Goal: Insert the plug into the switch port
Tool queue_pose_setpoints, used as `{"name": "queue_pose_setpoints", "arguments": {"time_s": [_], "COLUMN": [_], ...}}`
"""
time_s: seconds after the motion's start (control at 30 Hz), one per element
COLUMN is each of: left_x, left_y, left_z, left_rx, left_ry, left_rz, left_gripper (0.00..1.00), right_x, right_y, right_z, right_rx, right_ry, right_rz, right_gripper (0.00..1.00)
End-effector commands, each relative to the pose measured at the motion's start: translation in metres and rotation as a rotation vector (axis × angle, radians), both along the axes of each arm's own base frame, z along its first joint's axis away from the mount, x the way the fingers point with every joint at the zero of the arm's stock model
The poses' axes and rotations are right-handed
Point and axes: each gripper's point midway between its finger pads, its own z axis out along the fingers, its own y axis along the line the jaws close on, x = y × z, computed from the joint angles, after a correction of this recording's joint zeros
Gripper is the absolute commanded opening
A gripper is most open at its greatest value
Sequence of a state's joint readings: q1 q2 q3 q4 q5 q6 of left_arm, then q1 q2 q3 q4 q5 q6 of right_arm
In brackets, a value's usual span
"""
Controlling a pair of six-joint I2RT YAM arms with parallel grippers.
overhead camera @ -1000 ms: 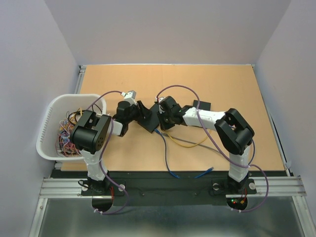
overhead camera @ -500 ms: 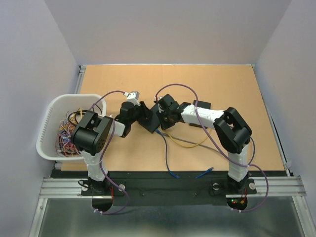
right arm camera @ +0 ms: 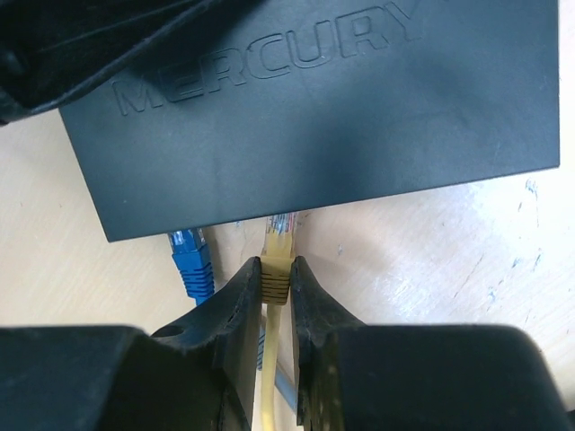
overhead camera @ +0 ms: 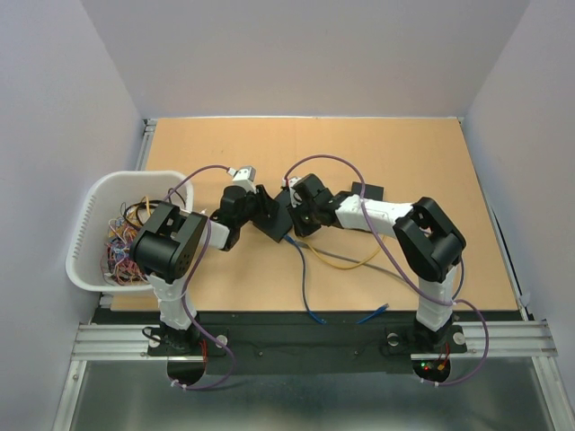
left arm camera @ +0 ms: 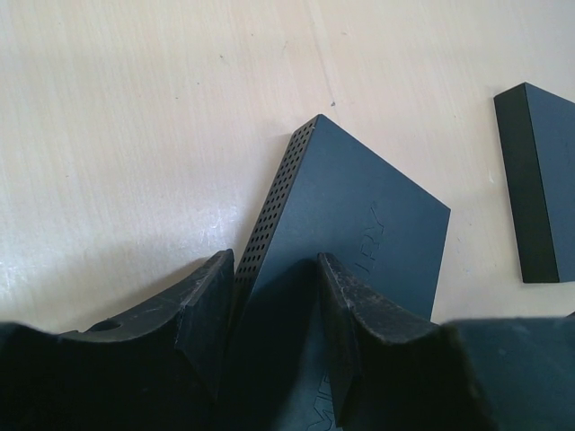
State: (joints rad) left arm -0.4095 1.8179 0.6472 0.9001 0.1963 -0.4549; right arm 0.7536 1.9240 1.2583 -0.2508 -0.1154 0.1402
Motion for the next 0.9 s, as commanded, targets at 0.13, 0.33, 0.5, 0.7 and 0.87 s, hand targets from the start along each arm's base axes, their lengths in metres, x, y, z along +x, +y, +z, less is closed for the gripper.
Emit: {"name": "queue_pose_setpoints", "arguments": {"time_s": [0.13, 0.33, 0.5, 0.7, 0.87], "left_x": [-0.081, -0.090, -0.093, -0.093, -0.097], "left_y": [-0.065, -0.066, -0.070, -0.071, -0.071], "left_z": [-0.008, -0.016, -0.020, -0.018, -0.018], "left_rx": [-0.109, -0.094, -0.107, -0.112, -0.122], "left_ry": [0.163, 0.181, 0.190, 0.185, 0.190], "left_rz": [-0.317, -0.315, -0.330, -0.336, -0.341], "left_gripper": [0.48, 0.48, 0.48, 0.48, 0.47], "right_x": [0.043, 0.036, 0.024, -0.003, -0.002], "right_y": [0.093, 0.100, 0.102, 0.114, 0.126], "right_z": [0.115, 0.129, 0.149, 0.130, 0.125], "right_rx": [0.421, 0.491, 0.546, 0.565, 0.614], "right_ry": [-0.352, -0.316, -0.370, -0.287, -0.192], "right_rz": [0.179, 0.196, 0.282, 0.474, 0.462], "right_gripper": [0.00, 0.00, 0.01, 0.01, 0.00]}}
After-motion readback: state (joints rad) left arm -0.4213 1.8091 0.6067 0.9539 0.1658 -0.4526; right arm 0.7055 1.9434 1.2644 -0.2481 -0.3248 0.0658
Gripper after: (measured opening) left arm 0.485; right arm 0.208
